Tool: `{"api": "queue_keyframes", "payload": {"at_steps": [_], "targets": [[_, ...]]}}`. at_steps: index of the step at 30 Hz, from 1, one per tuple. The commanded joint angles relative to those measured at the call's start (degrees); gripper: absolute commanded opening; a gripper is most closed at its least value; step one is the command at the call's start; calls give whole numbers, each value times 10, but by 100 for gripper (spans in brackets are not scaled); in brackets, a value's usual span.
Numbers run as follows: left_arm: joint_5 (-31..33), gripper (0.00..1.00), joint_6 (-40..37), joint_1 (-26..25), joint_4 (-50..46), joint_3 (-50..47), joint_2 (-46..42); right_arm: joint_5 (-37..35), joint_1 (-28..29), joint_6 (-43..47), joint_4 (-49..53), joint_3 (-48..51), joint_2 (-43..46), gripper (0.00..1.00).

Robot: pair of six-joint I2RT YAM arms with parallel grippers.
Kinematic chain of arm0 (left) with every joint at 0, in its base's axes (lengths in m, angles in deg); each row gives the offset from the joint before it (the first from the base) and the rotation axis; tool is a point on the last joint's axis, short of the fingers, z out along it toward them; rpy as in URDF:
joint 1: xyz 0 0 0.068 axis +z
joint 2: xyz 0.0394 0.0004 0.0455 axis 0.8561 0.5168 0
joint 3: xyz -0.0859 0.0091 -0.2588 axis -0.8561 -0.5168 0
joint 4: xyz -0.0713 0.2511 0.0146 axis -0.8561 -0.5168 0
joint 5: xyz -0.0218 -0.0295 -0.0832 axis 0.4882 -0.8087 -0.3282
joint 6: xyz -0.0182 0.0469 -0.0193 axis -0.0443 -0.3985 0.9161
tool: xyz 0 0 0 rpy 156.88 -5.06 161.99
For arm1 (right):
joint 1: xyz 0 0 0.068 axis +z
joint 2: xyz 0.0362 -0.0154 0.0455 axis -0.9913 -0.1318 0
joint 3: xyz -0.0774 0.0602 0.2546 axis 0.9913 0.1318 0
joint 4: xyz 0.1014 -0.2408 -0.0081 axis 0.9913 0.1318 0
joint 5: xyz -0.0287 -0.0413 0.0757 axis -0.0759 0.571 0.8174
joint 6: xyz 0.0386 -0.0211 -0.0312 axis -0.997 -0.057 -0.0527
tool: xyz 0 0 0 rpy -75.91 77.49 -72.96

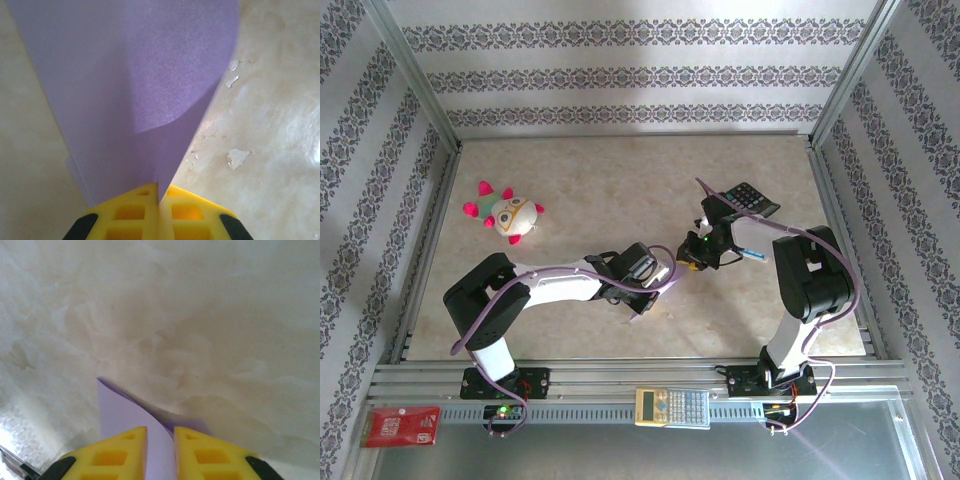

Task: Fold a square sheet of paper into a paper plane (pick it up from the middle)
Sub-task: Fold the wing for the fifth time at the center of the table.

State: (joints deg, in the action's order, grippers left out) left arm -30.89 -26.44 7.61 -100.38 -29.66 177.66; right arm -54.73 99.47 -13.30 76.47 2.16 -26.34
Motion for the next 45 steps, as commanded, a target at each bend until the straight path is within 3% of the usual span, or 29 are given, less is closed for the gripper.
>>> {"api": "queue_keyframes", "payload": {"at_steps": [1,12,30,34,39,45], "targets": [[-37,0,33,5,-1,13,9,-13,2,66,60,-30,-4,27],[-110,0,82,25,23,13,29,-35,-1,114,114,-48,9,32],[-236,0,209,68,139,-31,42,-158,-1,157,217,-43,124,41],[-261,0,232,80,169,-43,53,-145,5,154,209,-20,151,42],[-286,0,260,91,214,-57,65,-75,17,146,162,29,184,42],[-310,0,291,102,266,-73,74,-57,54,143,119,70,197,39]]}}
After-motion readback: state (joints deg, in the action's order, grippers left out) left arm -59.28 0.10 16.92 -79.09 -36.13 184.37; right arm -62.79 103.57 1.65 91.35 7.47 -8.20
